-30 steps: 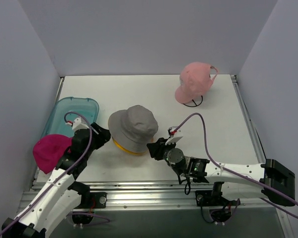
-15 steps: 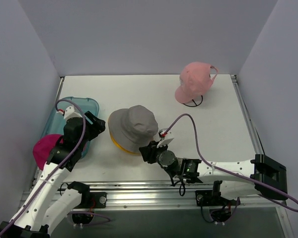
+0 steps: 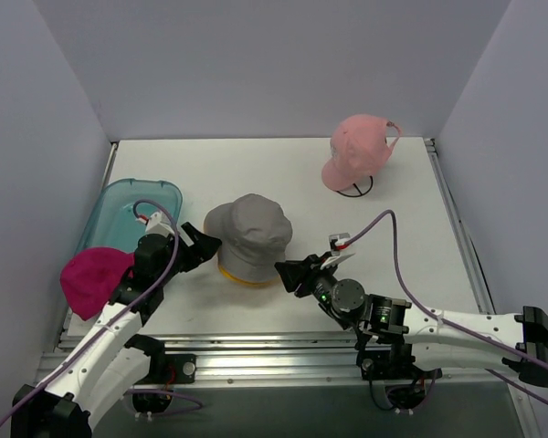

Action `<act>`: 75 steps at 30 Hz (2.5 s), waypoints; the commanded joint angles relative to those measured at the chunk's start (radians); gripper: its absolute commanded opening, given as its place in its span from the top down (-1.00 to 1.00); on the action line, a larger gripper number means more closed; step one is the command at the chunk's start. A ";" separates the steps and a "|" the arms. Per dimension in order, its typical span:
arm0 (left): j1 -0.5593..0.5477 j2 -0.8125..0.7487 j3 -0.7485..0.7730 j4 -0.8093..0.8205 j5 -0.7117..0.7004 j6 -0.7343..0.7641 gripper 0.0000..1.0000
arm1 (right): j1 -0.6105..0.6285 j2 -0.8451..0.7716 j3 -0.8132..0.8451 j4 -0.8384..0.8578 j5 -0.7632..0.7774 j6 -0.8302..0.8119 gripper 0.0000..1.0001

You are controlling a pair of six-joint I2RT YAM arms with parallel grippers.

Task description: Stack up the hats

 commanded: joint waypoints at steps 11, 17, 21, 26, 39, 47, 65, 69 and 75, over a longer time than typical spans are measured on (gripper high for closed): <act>0.006 0.116 -0.099 0.369 0.018 -0.096 -0.61 | 0.004 0.004 -0.014 -0.006 0.053 -0.011 0.38; 0.005 0.205 -0.116 0.432 0.015 -0.107 -0.57 | 0.004 0.016 -0.016 -0.001 0.059 -0.011 0.36; 0.006 0.222 -0.111 0.410 0.004 -0.107 -0.54 | 0.004 0.015 -0.014 -0.010 0.067 -0.012 0.36; 0.006 0.145 -0.044 0.193 -0.100 -0.087 -0.53 | 0.004 -0.004 -0.014 -0.024 0.070 -0.014 0.36; 0.022 0.036 0.471 -0.603 -0.473 0.081 -0.61 | 0.002 -0.062 -0.025 -0.052 0.041 -0.011 0.33; 0.230 0.153 0.723 -0.837 -0.568 0.236 -0.62 | 0.002 -0.116 -0.045 -0.073 0.018 -0.023 0.28; 0.554 0.303 0.624 -0.862 -0.558 0.344 -0.59 | 0.002 -0.176 -0.060 -0.093 0.020 -0.041 0.23; 0.626 0.410 0.611 -0.858 -0.518 0.350 -0.61 | 0.002 -0.159 -0.057 -0.092 0.021 -0.043 0.22; 0.713 0.473 0.614 -0.837 -0.452 0.370 -0.47 | 0.002 -0.163 -0.059 -0.096 0.036 -0.038 0.23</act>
